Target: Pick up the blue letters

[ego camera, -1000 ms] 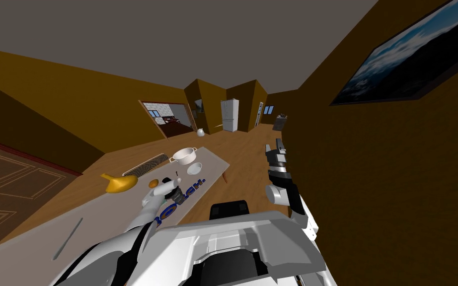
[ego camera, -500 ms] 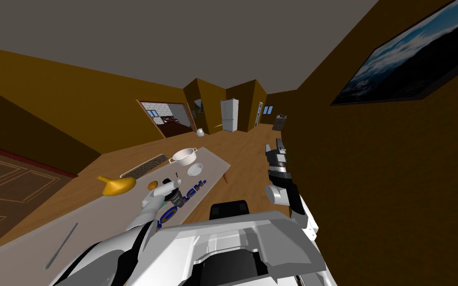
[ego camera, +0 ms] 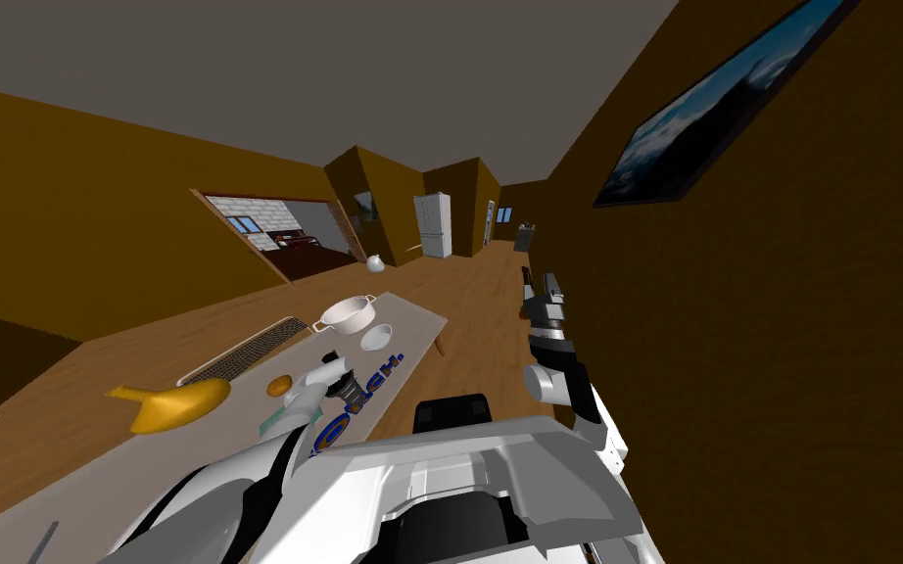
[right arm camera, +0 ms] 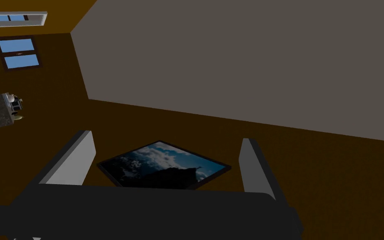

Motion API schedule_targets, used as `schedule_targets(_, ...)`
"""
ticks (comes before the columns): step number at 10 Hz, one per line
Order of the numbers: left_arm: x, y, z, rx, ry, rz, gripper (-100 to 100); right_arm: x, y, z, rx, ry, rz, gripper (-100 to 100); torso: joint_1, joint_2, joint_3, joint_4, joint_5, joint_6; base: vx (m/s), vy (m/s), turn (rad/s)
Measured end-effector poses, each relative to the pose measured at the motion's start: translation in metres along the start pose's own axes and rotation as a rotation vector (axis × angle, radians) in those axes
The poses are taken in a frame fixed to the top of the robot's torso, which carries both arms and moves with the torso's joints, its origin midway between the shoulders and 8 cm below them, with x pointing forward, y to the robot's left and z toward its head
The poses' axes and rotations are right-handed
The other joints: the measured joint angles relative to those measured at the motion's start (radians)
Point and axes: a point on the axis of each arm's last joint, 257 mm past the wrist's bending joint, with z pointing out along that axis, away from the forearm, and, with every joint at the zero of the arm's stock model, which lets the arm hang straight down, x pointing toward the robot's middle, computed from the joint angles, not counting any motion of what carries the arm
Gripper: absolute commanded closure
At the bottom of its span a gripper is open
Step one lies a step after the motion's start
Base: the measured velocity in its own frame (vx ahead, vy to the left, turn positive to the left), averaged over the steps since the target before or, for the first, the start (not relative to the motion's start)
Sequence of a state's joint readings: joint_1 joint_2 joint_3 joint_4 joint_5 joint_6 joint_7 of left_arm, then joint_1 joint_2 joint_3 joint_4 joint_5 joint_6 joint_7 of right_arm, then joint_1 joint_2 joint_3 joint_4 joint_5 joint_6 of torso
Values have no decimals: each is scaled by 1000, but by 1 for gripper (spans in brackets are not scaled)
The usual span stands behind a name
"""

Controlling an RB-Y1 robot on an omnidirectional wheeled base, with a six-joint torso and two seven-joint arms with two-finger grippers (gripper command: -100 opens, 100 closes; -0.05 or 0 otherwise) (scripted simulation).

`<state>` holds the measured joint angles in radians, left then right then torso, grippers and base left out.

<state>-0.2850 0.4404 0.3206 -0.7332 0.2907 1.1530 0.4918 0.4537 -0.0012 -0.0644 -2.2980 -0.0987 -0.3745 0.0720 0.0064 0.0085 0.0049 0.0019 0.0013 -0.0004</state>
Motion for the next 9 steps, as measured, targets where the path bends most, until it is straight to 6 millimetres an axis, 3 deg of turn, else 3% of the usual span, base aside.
schedule_targets(3, 3, 2, 6, -2, -2, -93, -100, 0, 0, 0, 0, 0, 0, 0, 2, 1, 0, 0, 0, -2, -142, 100, -250)
schedule_targets(5, 3, 4, 10, -7, -7, -155, -100, 0, 0, 0, 0, 0, 0, 0, 1, 0, 0, 0, 0, 0, -165, 85, -421)
schedule_targets(8, 5, 7, 15, -12, -10, -240, -100, 0, 0, 0, 0, 0, 0, 0, 1, -1, 0, 0, 0, -1, -112, 57, -157)
schedule_targets(9, 5, 7, 15, -11, -10, -246, 100, 0, 0, 0, 0, 0, 0, 0, -1, -5, -2, -1, 0, -2, -12, 6, 12)
